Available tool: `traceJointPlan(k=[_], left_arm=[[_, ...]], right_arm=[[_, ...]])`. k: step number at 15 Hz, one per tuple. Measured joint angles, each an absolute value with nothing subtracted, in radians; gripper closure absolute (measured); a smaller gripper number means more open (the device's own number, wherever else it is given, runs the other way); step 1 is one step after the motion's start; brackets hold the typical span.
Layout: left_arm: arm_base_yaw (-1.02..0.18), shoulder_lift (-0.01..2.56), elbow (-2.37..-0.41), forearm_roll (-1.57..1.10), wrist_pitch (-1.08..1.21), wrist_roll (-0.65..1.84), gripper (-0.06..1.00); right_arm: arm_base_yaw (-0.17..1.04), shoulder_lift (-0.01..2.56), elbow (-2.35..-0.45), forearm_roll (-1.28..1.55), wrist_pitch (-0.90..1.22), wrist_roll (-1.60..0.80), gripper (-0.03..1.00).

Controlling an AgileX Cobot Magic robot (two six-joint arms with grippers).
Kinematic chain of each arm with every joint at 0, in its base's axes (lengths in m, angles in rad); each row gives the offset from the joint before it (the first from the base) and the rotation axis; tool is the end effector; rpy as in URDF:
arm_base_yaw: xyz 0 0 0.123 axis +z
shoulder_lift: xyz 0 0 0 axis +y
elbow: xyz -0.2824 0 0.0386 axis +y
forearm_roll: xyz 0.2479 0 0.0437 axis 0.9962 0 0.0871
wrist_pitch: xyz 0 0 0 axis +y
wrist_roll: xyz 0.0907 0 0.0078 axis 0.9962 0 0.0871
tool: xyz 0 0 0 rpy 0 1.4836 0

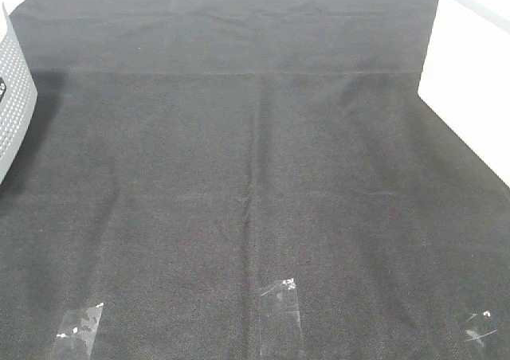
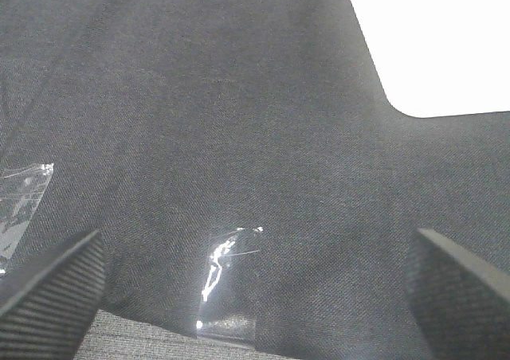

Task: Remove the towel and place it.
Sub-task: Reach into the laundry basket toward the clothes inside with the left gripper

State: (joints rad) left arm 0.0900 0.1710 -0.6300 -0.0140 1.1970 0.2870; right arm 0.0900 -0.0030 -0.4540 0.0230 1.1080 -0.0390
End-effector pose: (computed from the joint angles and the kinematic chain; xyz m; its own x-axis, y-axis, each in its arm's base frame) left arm 0.0036 -0.0009 0.3029 -0.6017 0.2250 -0.7664 0.0914 0.9726 0.2137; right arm -0.0026 0.0016 0.2606 -0.5289 -0.0766 -0.8453 -0.1224 0.9924 -0.0133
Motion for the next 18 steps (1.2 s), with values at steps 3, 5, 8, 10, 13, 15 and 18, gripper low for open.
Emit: traceJointPlan(k=[3, 5, 8, 10, 13, 15, 18], left_arm=[[0.090, 0.358, -0.736, -0.032, 1.203, 0.383, -0.05], [0.090, 0.481, -0.812, -0.032, 1.204, 0.475, -0.05], [0.090, 0.660, -0.925, -0.032, 1.210, 0.529, -0.05], [0.090, 0.777, -0.999, -0.032, 1.210, 0.549, -0.05], [0.090, 0.971, -1.161, 0.000, 1.210, 0.651, -0.05], [0.090, 1.076, -1.243, 0.000, 1.210, 0.691, -0.05], [0.090, 1.220, -1.334, 0.017, 1.212, 0.770, -0.05]], right_arm=[[0.090, -0.003, -0.454, 0.023, 1.108, -0.039, 0.00], [0.090, -0.003, -0.454, 0.023, 1.108, -0.039, 0.00], [0.090, -0.003, -0.454, 0.023, 1.108, -0.039, 0.00], [0.090, -0.003, -0.454, 0.023, 1.108, -0.039, 0.00], [0.090, -0.003, -0.454, 0.023, 1.108, -0.039, 0.00], [0.090, -0.003, -0.454, 0.023, 1.108, -0.039, 0.00], [0.090, -0.003, -0.454, 0.023, 1.108, -0.039, 0.00]])
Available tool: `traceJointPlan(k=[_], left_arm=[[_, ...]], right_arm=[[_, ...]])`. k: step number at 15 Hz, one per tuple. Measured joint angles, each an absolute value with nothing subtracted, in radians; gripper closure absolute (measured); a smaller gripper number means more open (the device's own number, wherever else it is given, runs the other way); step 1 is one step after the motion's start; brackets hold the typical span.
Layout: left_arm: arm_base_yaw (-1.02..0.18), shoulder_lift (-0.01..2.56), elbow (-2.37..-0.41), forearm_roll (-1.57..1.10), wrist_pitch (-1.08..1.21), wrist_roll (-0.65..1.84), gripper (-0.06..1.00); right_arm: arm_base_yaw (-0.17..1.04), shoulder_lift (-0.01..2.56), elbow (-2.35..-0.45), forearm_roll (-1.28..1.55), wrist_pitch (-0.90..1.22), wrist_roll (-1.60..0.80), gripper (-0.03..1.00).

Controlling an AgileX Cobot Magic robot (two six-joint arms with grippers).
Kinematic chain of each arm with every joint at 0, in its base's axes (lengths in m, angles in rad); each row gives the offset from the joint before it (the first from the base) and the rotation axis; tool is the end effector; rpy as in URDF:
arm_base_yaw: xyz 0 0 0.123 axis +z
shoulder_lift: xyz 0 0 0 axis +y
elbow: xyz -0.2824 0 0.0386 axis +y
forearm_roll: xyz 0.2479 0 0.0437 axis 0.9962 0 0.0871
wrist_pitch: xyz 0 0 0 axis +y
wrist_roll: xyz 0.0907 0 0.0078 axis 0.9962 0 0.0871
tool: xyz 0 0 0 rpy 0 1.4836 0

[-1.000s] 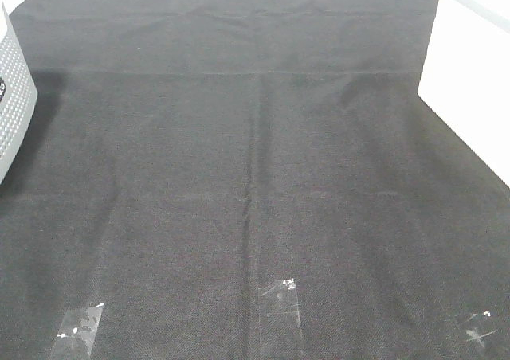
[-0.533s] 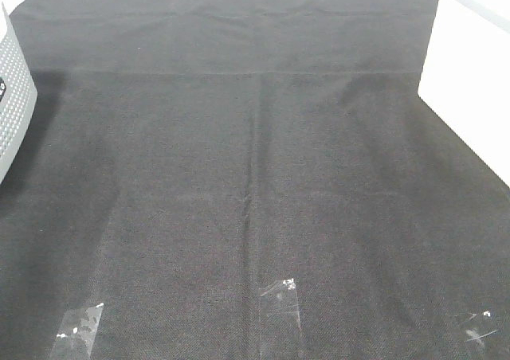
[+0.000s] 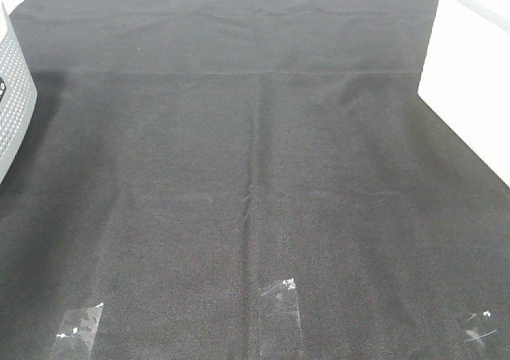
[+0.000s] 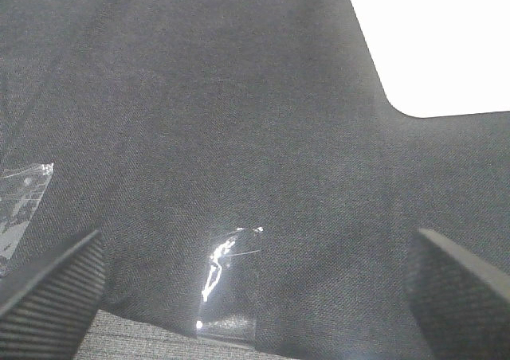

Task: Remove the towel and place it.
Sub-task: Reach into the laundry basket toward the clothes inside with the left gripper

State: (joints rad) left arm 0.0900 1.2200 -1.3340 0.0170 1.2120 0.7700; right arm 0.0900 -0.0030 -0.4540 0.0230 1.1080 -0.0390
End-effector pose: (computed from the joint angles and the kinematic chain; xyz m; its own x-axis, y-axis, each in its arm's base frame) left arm 0.2277 0.0220 0.3959 -0.6711 0.6426 -0.3697 0.5209 0.7636 0.3817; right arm -0.0026 0.0016 0.2606 -0.5289 -0.0766 -0.8453 -0.1224 0.9924 -0.0133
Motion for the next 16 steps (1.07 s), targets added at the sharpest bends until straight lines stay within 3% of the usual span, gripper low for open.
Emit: traceJointPlan(k=[12, 16], left_arm=[[0.095, 1.498, -1.589, 0.318, 1.212, 0.966, -0.05], [0.212, 1.642, -1.635, 0.253, 1.165, 1.001, -0.05]], right_arm=[[0.090, -0.003, -0.454, 0.023, 1.108, -0.039, 0.00], [0.090, -0.003, -0.454, 0.023, 1.108, -0.039, 0.00]])
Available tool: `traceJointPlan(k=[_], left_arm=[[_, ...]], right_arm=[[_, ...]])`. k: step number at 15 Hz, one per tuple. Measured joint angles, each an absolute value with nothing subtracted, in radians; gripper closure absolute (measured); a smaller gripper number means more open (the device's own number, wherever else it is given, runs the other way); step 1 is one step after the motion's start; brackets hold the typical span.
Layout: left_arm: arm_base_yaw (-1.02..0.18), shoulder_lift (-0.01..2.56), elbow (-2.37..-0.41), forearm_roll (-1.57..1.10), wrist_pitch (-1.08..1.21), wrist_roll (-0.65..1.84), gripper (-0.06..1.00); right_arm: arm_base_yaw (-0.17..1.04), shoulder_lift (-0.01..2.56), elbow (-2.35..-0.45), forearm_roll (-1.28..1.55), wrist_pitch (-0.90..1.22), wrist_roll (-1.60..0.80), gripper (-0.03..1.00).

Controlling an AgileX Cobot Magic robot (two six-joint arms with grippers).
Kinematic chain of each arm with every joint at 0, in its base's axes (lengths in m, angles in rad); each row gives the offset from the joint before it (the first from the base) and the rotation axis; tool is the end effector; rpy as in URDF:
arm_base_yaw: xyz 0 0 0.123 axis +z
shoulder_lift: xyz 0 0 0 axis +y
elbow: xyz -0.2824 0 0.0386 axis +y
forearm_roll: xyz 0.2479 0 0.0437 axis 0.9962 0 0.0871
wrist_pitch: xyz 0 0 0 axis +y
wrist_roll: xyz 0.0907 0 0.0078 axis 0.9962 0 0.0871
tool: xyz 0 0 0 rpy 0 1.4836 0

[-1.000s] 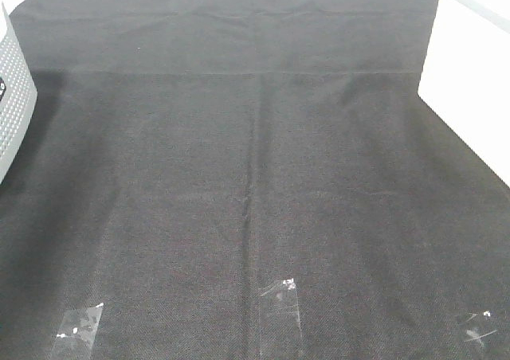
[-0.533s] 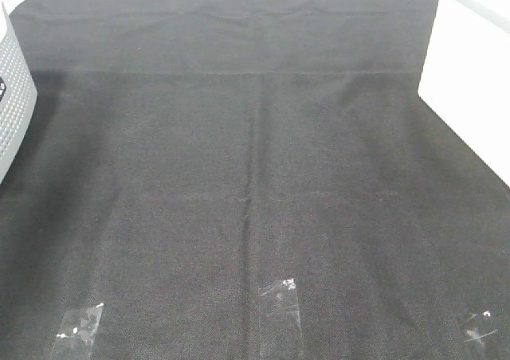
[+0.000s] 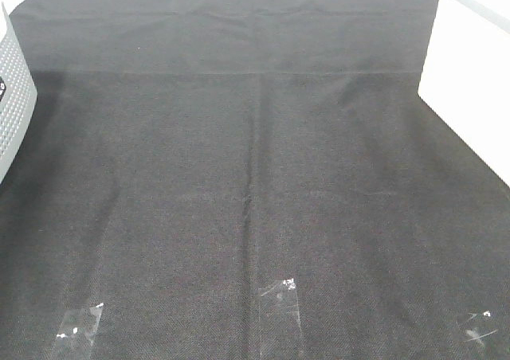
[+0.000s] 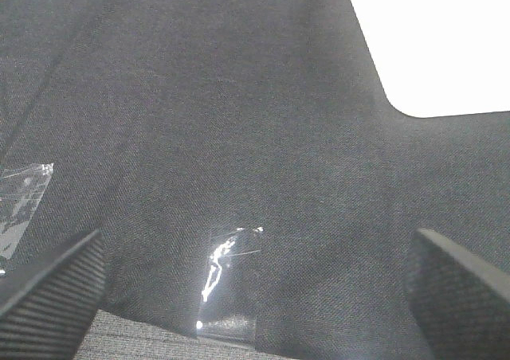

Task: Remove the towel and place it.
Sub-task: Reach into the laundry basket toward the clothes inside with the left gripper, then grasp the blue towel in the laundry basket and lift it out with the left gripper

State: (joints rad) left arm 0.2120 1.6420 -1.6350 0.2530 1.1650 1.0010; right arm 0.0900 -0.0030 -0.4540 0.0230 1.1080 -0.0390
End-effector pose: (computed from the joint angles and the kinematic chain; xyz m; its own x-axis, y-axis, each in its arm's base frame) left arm 0.3368 0.0939 0.3660 -0.6661 0.7450 -0.0351 0.6257 0.5838 0.5174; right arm -0.0026 0.0016 0.2606 -0.5289 -0.0766 -0.8453 -0.1224 0.9924 -0.0133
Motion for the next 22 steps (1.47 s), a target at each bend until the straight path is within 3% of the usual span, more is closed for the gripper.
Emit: traceJointPlan(k=[4, 17, 19, 22], left_arm=[[0.328, 1.760, -1.644, 0.185, 1.094, 1.151, -0.05], [0.335, 2.069, -1.642, 0.133, 0.947, 1.233, -0.04], [0.335, 2.072, -1.642, 0.131, 0.945, 1.260, 0.00], [0.335, 2.102, -1.642, 0.109, 0.965, 1.268, 0.22]], right_arm=[[0.090, -0.003, -0.454, 0.023, 1.108, -0.039, 0.00], [0.090, -0.003, -0.454, 0.023, 1.108, -0.039, 0.00], [0.090, -0.003, -0.454, 0.023, 1.108, -0.039, 0.00], [0.090, -0.003, -0.454, 0.023, 1.108, -0.039, 0.00]])
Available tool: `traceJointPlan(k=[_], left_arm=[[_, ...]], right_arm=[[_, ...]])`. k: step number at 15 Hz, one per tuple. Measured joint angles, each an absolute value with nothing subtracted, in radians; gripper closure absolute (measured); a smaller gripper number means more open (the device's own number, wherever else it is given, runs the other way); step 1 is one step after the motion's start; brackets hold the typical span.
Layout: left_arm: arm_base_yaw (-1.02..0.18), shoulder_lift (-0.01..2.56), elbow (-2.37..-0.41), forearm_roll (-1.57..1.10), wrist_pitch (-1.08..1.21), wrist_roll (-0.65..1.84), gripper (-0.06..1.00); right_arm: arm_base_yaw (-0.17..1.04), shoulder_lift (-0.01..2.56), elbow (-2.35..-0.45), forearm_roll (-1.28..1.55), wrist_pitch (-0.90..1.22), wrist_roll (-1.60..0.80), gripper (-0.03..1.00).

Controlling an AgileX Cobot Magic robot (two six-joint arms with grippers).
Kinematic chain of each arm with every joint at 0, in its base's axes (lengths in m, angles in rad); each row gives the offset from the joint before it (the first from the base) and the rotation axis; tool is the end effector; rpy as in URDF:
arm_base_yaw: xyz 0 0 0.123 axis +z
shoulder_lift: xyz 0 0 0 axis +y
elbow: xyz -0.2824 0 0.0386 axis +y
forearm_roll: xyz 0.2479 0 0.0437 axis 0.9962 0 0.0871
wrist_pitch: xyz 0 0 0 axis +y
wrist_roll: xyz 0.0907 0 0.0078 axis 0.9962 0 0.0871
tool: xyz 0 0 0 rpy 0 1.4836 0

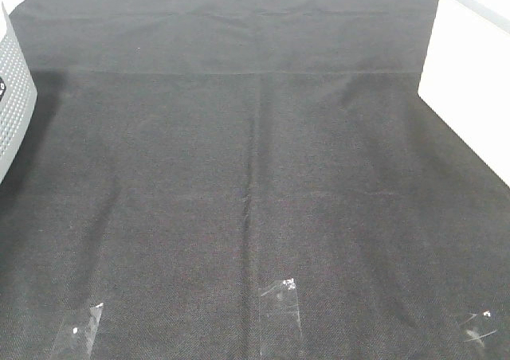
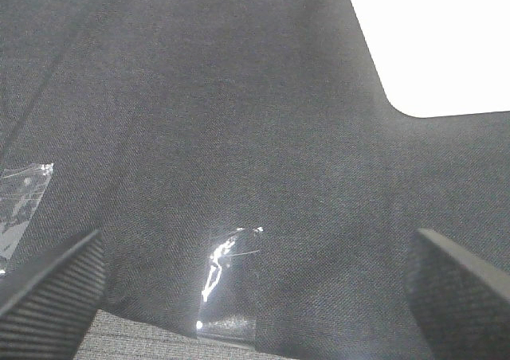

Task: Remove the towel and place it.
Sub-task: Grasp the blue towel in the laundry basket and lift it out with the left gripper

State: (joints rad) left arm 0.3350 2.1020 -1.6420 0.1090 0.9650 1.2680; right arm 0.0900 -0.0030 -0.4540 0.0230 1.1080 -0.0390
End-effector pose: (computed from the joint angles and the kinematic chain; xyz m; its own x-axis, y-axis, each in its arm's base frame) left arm 0.4118 0.1520 0.1878 -0.5560 0.8307 0.0288 0.8091 0.5329 0.2476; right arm -0.0026 0.0016 0.2606 -0.5289 -0.0766 -0.8453 -0.1224 0.9924 -0.0133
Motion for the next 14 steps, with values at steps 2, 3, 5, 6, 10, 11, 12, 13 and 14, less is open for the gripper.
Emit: traceJointPlan(k=[2, 3, 5, 6, 10, 11, 12, 13, 14], left_arm=[[0.335, 2.108, -1.642, 0.106, 0.984, 1.268, 0.35], [0.335, 2.109, -1.642, 0.106, 0.984, 1.268, 0.41], [0.335, 2.109, -1.642, 0.136, 0.984, 1.268, 0.56], [0.335, 2.109, -1.642, 0.151, 0.984, 1.256, 0.70], [0.335, 2.109, -1.642, 0.179, 0.984, 1.177, 0.94], [0.335, 2.109, -1.643, 0.190, 0.981, 1.168, 0.94], [0.335, 2.109, -1.643, 0.190, 0.981, 1.168, 0.94], [0.335, 2.109, -1.650, 0.193, 0.981, 1.167, 0.94], [0.335, 2.088, -1.690, 0.193, 0.987, 1.167, 0.94]], right_arm=[[0.090, -0.003, -0.454, 0.023, 1.108, -0.039, 0.00], [0.090, -0.003, -0.454, 0.023, 1.108, -0.039, 0.00], [0.090, -0.003, -0.454, 0.023, 1.108, -0.039, 0.00], [0.090, -0.003, -0.454, 0.023, 1.108, -0.039, 0.00], [0.090, -0.003, -0.454, 0.023, 1.108, -0.039, 0.00], [0.090, -0.003, -0.454, 0.023, 1.108, -0.039, 0.00], [0.090, -0.003, -0.454, 0.023, 1.108, -0.039, 0.00], [0.090, -0.003, -0.454, 0.023, 1.108, -0.039, 0.00], [0.090, -0.003, -0.454, 0.023, 1.108, -0.039, 0.00]])
